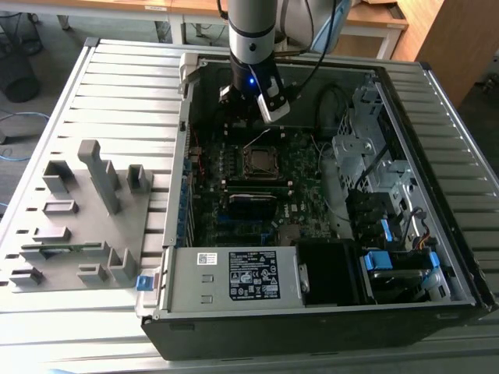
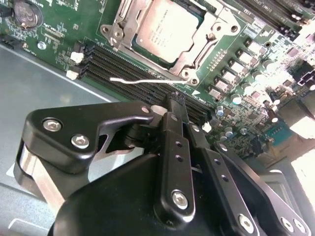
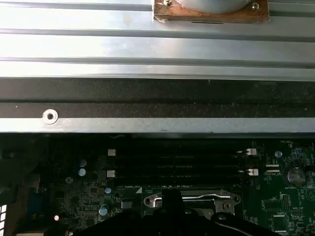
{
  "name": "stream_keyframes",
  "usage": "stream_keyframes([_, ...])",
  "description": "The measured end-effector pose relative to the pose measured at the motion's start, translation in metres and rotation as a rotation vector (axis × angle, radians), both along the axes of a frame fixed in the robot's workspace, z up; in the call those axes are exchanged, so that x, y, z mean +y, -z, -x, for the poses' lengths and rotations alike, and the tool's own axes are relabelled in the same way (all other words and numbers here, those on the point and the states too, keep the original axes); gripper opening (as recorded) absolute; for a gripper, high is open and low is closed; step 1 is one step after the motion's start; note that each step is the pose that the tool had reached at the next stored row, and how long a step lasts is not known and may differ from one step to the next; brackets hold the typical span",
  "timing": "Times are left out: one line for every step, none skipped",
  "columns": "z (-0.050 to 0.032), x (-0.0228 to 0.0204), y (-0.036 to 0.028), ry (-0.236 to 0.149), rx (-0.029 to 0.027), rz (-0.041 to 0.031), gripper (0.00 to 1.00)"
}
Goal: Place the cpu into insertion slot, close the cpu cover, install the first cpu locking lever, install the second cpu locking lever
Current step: 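Install the first cpu locking lever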
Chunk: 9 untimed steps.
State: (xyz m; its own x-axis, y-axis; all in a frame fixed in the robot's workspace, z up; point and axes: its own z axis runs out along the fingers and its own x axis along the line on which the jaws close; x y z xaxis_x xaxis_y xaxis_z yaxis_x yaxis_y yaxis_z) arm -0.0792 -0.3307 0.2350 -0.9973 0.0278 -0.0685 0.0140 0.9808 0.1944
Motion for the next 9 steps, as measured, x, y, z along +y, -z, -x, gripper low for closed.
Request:
stream_keyframes([0.0000, 0.0000, 0.0000, 0.000, 0.0000, 0.0000, 0.10])
stream_keyframes([0.0000, 0.0000, 0.0000, 0.000, 0.0000, 0.0001, 0.10])
stream_keyframes([0.0000, 0.0000, 0.0001, 0.000, -0.0001, 0.0000, 0.10])
stream_keyframes([0.0000, 0.0000, 0.0001, 0.000, -0.0001, -0.0001, 0.10])
stream_keyframes([0.0000, 0.0000, 0.0001, 0.000, -0.0001, -0.0001, 0.10])
stream_keyframes([-0.0001, 0.0000, 0.0001, 0.000, -0.0002, 0.0004, 0.10])
stream_keyframes([-0.0001, 0.0001, 0.0003, 0.000, -0.0002, 0.0033, 0.10])
stream_keyframes([-0.0001, 0.0001, 0.0004, 0.000, 0.0000, 0.0075, 0.10])
stream_keyframes([-0.0002, 0.0000, 0.0005, 0.000, 0.0001, 0.0091, 0.10])
